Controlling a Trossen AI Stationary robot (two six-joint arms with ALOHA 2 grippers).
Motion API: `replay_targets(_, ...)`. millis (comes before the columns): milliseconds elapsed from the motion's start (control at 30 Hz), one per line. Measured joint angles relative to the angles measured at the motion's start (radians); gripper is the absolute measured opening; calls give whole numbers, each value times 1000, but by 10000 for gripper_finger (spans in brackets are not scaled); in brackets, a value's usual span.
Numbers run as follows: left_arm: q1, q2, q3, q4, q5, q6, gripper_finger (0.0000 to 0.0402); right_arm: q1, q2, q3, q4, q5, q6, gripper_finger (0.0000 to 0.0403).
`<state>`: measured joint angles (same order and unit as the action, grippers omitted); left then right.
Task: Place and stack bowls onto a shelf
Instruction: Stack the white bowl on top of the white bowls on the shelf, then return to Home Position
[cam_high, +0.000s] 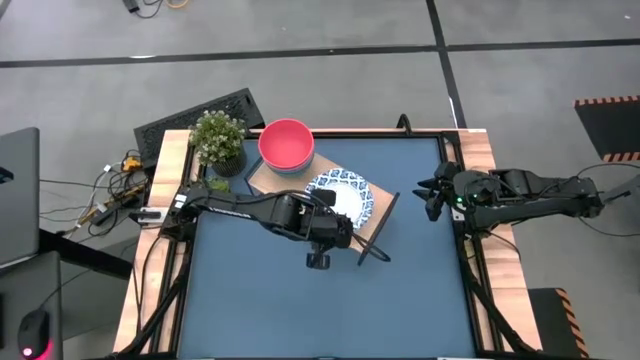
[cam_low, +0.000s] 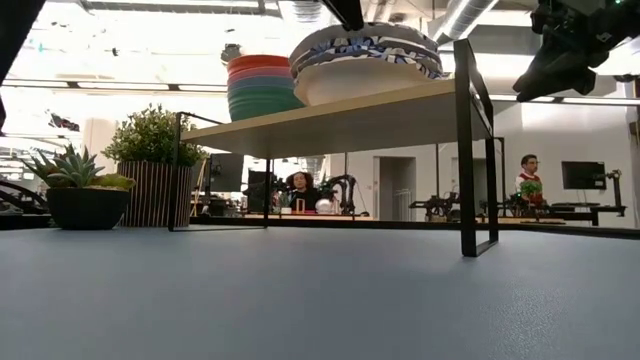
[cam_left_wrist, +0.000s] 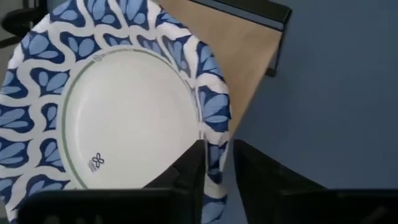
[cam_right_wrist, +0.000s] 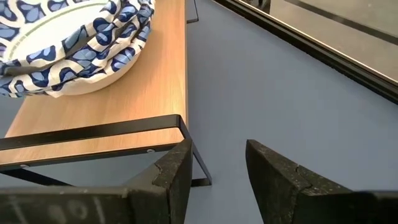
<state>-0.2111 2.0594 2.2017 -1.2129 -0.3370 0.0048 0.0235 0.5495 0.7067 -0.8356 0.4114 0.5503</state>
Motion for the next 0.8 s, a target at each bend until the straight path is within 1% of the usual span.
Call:
replay_targets(167, 1, 1, 41, 1, -37, 4, 101, 0, 0, 0, -1, 0, 0, 177)
replay_targets(333, 0, 0, 106, -4, -82, -19, 118, 0, 0, 0, -2, -1, 0, 177)
replay_targets(433, -6, 0, 153, -13, -88, -41, 121, 0, 0, 0, -2, -1, 0, 177)
replay_targets(600, -26, -25, 153, 17, -82, -94, 121, 0, -1, 0, 34, -3, -11, 177)
replay_targets(733, -54, -79, 154, 70, -104, -111, 121, 4, -1, 0, 29, -26, -67, 177)
replay_targets(800, -64, -106, 154, 72, -133, -112, 121, 1, -1, 0, 20, -19, -139, 177)
